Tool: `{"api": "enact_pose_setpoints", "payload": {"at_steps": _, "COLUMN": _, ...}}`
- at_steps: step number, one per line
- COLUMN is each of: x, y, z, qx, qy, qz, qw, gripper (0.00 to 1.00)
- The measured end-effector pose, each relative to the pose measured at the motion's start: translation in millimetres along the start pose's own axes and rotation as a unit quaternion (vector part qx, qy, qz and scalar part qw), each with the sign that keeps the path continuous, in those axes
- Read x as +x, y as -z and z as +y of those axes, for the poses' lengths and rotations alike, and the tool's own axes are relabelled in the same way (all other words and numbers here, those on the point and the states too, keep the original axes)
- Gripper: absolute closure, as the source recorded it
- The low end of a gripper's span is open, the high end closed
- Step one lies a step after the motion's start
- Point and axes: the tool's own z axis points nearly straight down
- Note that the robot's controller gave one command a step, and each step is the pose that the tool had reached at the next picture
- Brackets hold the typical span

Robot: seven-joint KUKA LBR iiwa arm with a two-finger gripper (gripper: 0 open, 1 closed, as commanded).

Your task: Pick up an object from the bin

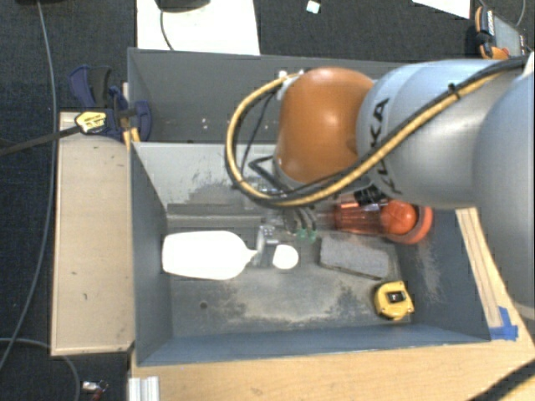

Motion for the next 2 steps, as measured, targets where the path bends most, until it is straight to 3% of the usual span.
{"api": "enact_pose_setpoints", "payload": {"at_steps": 1, "x": 36.3, "y": 5, "z": -29, "qx": 0.003, "qy": 0.013, "qz": 0.0159, "qw": 0.9998, "gripper": 0.00}}
{"api": "enact_pose_setpoints", "payload": {"at_steps": 2, "x": 34.7, "y": -81, "z": -19, "qx": 0.001, "qy": -0.029, "qz": 0.0033, "qw": 0.9996, "gripper": 0.00}}
